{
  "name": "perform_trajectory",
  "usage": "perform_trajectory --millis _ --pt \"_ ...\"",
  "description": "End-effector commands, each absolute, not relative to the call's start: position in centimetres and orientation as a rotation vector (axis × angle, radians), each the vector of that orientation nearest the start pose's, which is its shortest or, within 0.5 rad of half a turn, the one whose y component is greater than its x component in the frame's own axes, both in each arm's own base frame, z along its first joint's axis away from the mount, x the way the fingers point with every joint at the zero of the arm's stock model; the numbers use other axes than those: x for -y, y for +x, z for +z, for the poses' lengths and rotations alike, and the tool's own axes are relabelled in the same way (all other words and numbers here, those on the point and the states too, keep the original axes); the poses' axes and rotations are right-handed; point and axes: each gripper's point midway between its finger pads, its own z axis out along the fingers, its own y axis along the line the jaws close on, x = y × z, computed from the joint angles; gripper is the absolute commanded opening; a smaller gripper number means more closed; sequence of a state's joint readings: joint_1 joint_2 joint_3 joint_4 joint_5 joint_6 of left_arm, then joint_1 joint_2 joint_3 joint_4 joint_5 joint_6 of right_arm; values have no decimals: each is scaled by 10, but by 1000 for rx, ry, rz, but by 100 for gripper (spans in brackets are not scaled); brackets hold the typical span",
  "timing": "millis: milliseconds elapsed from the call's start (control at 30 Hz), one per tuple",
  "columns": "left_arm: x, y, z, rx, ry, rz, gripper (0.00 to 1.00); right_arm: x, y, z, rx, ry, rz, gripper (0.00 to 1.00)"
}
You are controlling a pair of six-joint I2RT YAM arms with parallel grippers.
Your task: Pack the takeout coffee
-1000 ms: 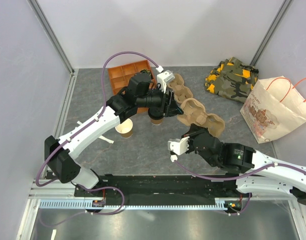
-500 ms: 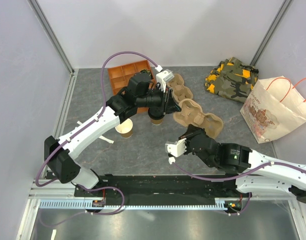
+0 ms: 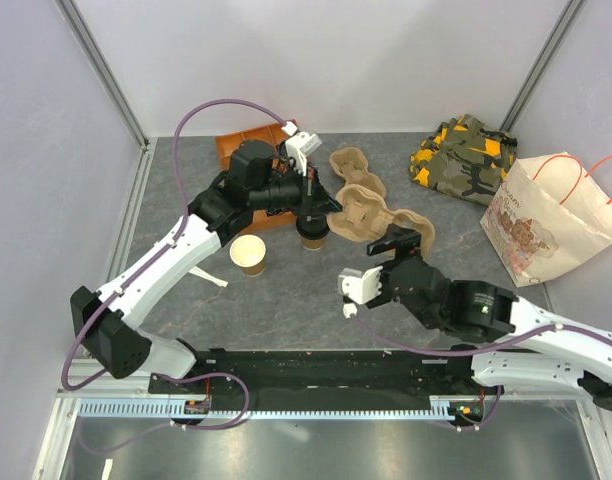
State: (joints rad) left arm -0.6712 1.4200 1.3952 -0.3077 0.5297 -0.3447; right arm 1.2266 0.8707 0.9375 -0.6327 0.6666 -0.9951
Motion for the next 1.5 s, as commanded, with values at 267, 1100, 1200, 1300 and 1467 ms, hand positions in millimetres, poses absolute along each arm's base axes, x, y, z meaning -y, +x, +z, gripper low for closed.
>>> perform_trajectory --millis 267,1100,1200,1300,1467 --pt "302 254 329 -1851 731 -1147 2 -69 219 392 -1537 -953 -409 98" --pt "301 233 328 -1830 741 -1243 2 114 360 439 -2034 -316 -241 98" --pt "302 232 334 -1813 751 -1252 2 163 339 441 -2021 -212 -303 98" --pt "302 231 333 -1819 749 -1261 2 198 321 440 -2017 -145 -359 97" --pt "302 228 324 -1837 748 -1269 2 243 304 448 -1989 -67 -486 95"
